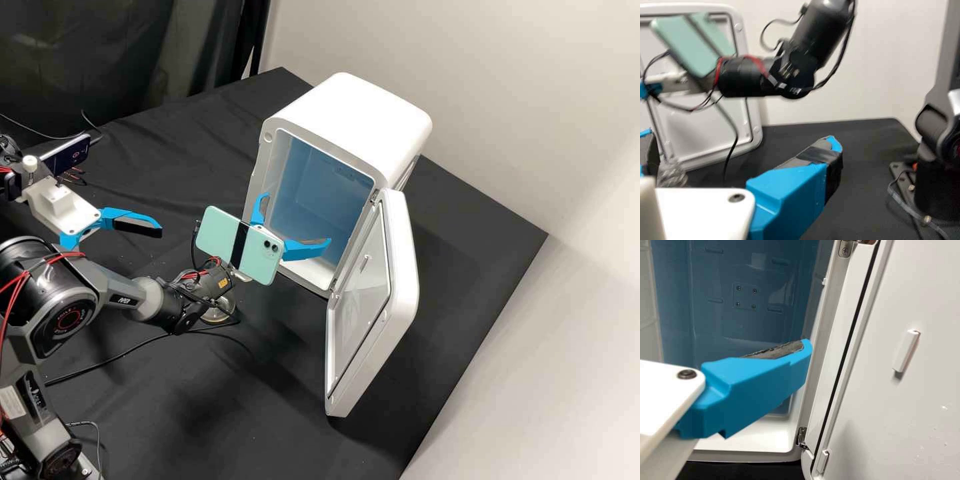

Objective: Place the flask in the incubator

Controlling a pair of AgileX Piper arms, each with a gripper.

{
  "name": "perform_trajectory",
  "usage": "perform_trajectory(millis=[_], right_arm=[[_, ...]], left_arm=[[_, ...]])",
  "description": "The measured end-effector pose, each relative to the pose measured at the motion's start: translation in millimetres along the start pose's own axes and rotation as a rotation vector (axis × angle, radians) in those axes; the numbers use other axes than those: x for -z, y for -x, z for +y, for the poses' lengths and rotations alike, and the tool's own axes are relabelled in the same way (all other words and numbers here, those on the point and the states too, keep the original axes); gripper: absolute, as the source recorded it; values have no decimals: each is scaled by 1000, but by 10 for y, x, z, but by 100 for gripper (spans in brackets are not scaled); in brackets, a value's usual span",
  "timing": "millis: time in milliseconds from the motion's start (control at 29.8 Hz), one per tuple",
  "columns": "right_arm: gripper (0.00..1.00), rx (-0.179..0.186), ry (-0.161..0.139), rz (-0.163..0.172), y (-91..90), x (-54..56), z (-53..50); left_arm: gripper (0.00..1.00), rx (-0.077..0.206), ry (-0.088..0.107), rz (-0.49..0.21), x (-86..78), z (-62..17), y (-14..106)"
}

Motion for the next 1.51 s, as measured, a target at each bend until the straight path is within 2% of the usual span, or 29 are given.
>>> perform_trajectory(millis=[134,201,302,369,470,570,704,838,872,1006,1073,1207,1342,1509], right_arm=[[100,0,0,0,0,0,0],[100,0,0,0,0,0,0],[100,0,0,0,0,0,0],[100,0,0,0,0,0,0],[100,0,0,0,0,0,0],[100,0,0,0,0,0,0],[100,0,0,0,0,0,0],[100,0,0,0,0,0,0],[100,0,0,0,0,0,0],[100,0,0,0,0,0,0],[100,0,0,0,0,0,0],[100,0,0,0,0,0,0],[100,0,0,0,0,0,0],[100,0,0,0,0,0,0]], left_arm=[[100,7,7,25,108,-56,88],[100,17,3,32,145,-84,125],[100,19,11,32,184,-109,171],[100,22,10,30,211,-127,206],[100,24,25,35,253,-163,273],[100,36,21,42,307,-208,352],[100,36,12,48,375,-233,429],[100,39,16,64,441,-281,510],[100,49,18,63,442,-309,535],[100,131,30,56,446,-481,640],[100,177,28,39,435,-569,675],[100,243,47,39,436,-701,731],[100,275,58,43,437,-764,755],[100,287,62,45,437,-788,767]])
